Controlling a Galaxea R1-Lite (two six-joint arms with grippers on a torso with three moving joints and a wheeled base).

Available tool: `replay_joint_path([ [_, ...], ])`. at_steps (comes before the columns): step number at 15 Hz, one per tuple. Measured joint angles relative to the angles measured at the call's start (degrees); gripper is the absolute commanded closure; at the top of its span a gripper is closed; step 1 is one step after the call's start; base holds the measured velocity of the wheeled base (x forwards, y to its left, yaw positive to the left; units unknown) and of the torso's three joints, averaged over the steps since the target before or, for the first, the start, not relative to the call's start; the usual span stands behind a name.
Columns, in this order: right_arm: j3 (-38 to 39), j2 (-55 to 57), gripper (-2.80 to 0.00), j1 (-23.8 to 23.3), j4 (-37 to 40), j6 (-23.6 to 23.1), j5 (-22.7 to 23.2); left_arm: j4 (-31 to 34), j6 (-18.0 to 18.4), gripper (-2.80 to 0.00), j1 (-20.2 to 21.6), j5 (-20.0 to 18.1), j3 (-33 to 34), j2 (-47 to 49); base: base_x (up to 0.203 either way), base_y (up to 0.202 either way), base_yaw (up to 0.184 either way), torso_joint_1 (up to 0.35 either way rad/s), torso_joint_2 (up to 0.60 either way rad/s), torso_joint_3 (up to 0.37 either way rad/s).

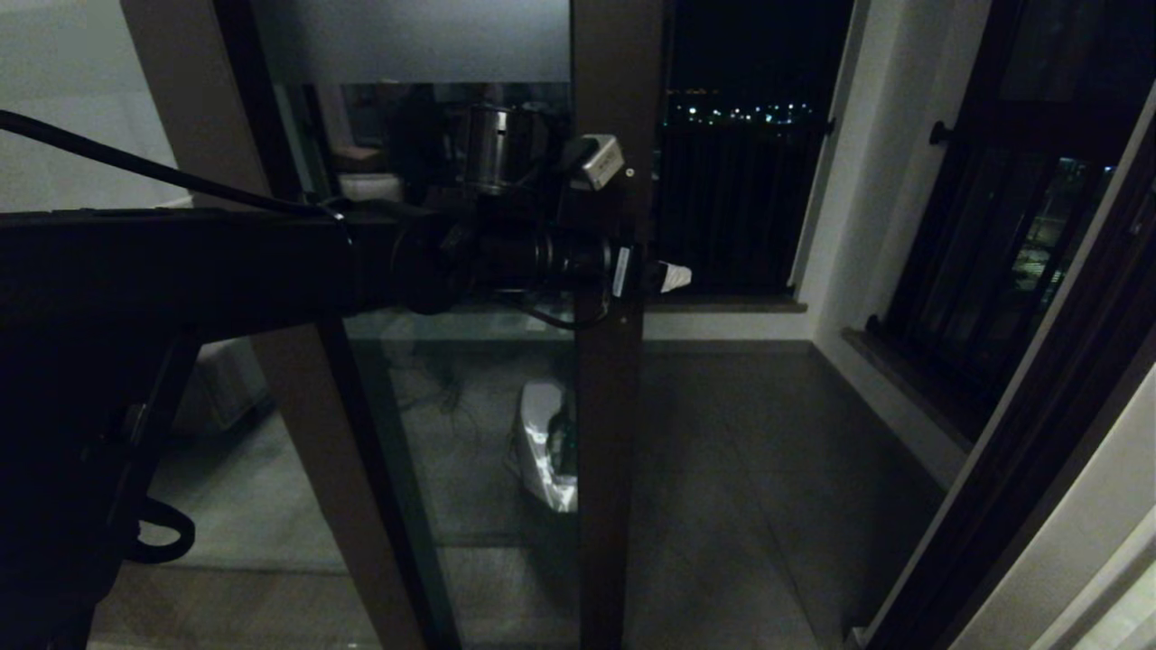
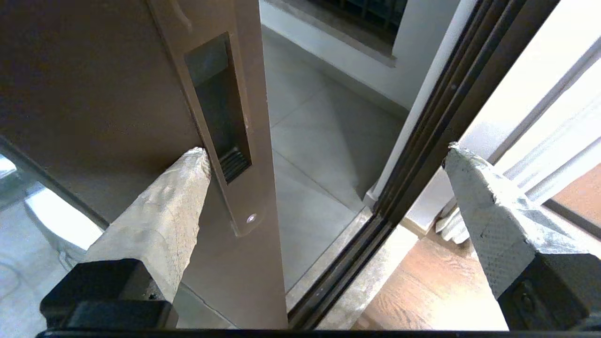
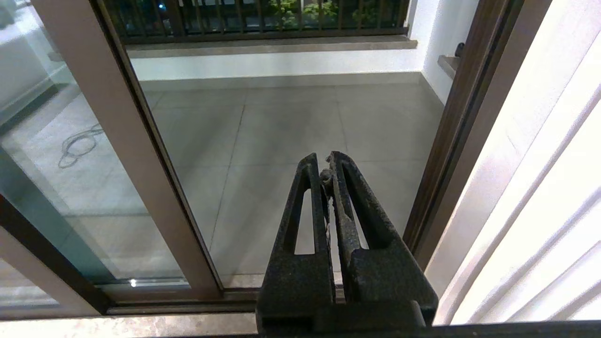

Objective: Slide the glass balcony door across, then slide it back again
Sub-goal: Close the slid door

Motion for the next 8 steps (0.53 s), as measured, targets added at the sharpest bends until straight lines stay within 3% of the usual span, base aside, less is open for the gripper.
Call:
replay_joint_path([
  [5,0.0,0.0,0.0,0.02,0.01,0.02,0.02,1.77,-2.13,-2.8,-0.22,0.22,1.92,-2.87,0.0,0.0,0.0,0.0,0.0,0.0],
  [8,0.0,0.0,0.0,0.02,0.03,0.02,0.02,2.97,-3.85,-2.8,-0.13,0.18,8.51,-8.35,0.0,0.0,0.0,0.0,0.0,0.0],
])
